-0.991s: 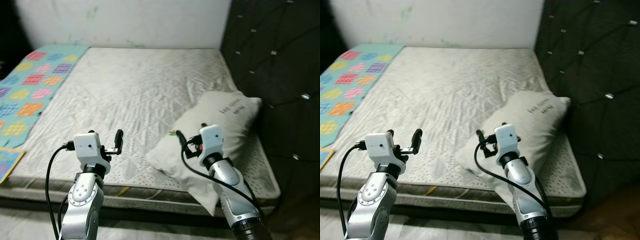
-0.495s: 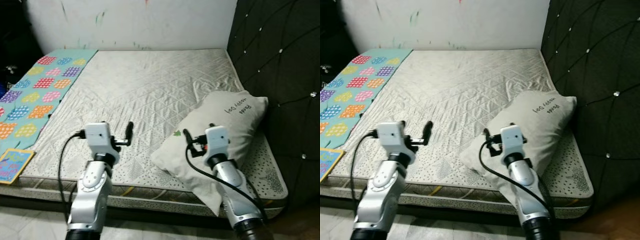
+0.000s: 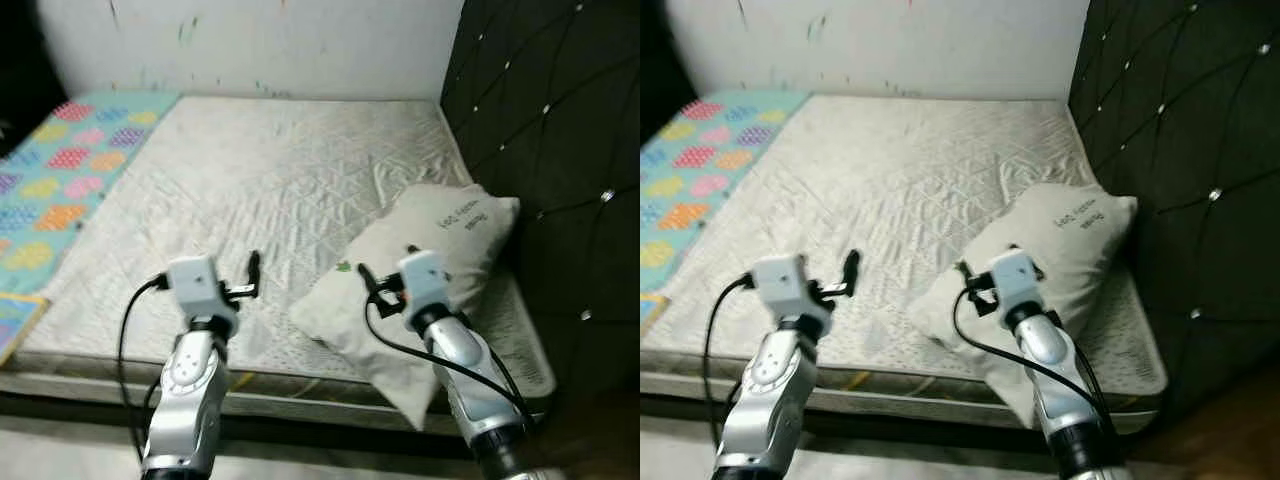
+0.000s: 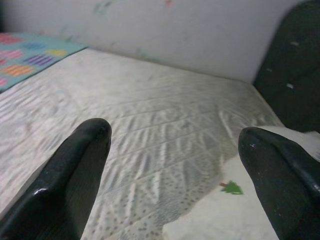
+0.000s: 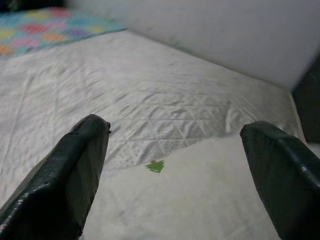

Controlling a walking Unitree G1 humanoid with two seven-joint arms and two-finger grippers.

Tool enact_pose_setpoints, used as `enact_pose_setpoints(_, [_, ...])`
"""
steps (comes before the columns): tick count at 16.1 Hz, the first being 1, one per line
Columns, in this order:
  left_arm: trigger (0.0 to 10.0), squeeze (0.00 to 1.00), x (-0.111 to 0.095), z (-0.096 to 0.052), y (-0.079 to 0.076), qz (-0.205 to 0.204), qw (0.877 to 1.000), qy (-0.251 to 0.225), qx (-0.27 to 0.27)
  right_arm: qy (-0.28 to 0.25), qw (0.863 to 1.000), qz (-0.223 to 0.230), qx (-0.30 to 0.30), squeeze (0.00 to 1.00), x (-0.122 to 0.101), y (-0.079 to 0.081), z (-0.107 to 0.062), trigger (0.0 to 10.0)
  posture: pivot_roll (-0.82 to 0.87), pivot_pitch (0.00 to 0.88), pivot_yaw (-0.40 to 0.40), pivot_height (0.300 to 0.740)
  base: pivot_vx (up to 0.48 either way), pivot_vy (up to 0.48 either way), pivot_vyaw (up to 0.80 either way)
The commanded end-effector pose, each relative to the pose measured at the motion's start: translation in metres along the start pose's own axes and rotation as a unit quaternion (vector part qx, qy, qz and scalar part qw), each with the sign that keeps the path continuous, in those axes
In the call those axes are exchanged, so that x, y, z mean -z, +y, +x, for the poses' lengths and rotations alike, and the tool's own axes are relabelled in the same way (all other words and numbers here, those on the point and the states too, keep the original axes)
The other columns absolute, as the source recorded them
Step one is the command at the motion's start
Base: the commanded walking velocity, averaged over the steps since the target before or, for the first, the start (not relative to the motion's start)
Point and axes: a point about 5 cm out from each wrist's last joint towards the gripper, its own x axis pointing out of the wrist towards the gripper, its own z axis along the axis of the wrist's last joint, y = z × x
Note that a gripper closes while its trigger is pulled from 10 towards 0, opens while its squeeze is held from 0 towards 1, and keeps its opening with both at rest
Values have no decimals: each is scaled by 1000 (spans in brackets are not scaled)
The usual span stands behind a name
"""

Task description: Clean up the room

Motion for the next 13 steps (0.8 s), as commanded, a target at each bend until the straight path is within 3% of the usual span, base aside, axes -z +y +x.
enact_pose_setpoints(1, [10000, 0, 4, -4, -3, -16, 1000, 0, -17, -6, 1000, -13, -18, 0, -3, 1, 2, 10000, -111, 0, -58, 740, 0, 0, 0])
enact_pose_setpoints(5, [10000, 0, 0, -6, 10, -6, 999, -6, -33, -12, 1000, -3, -29, 0, -7, 13, 12, 10000, -72, 0, -72, 740, 0, 0, 0])
enact_pose_setpoints(7, [10000, 0, -10, 0, 17, 9, 999, -19, -32, -26, 999, -3, -37, 0, -11, 21, 16, 10000, -77, 0, -14, 740, 0, 0, 0])
enact_pose_setpoints(8, [10000, 0, -8, 1, 18, 10, 999, -16, -32, -21, 999, -9, -34, 0, -7, 20, 16, 10000, -85, 0, 0, 740, 0, 0, 0])
enact_pose_setpoints(10, [10000, 0, -8, 4, 10, 15, 1000, -15, -4, 5, 998, 47, 36, 0, 5, -1, 6, 10000, -135, 0, 16, 740, 0, 0, 0])
enact_pose_setpoints(13, [10000, 0, 3, 2, 8, 13, 1000, 1, 2, 10, 999, 21, 34, 0, 15, -6, -9, 10000, -175, 0, 44, 740, 0, 0, 0])
